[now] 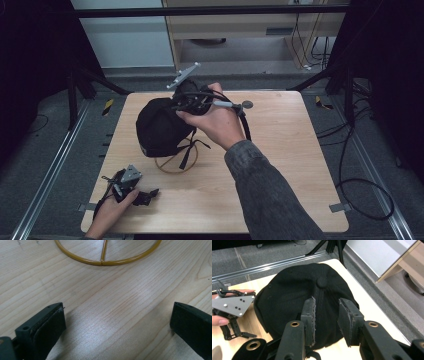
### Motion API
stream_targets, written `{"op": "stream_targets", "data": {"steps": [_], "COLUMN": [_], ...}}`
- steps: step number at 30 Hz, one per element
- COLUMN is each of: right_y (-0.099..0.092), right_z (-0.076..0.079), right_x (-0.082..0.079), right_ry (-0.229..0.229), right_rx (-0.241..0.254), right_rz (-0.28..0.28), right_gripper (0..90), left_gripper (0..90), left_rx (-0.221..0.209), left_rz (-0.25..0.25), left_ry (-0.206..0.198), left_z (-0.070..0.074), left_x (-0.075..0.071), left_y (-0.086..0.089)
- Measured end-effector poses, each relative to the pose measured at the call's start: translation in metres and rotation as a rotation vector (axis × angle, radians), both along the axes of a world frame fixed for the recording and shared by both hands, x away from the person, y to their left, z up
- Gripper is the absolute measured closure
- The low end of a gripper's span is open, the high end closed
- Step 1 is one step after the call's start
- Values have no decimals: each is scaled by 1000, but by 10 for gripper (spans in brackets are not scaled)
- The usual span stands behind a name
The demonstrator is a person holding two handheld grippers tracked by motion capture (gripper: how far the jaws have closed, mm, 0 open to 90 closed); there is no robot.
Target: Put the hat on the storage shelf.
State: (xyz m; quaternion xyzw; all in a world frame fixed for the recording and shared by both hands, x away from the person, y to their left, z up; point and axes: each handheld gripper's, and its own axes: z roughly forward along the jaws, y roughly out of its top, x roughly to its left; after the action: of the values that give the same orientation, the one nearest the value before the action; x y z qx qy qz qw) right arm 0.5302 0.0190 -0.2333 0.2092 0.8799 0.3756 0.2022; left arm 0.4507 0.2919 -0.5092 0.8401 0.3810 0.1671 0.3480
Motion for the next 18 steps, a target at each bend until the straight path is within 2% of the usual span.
{"op": "stream_targets", "data": {"steps": [5, 10, 18], "right_y": [-15, -38, -60], "right_z": [-1, -5, -10], "right_x": [-6, -10, -21], "right_ry": [1, 6, -3], "right_rx": [20, 28, 45], "right_rz": [-11, -36, -63], "right_gripper": [665, 662, 626], "left_gripper": [0, 0, 0], "left_rx": [2, 2, 1], "left_rz": [-2, -2, -3], "left_ry": [1, 1, 1], "left_z": [0, 0, 0], "left_x": [0, 0, 0], "left_y": [0, 0, 0]}}
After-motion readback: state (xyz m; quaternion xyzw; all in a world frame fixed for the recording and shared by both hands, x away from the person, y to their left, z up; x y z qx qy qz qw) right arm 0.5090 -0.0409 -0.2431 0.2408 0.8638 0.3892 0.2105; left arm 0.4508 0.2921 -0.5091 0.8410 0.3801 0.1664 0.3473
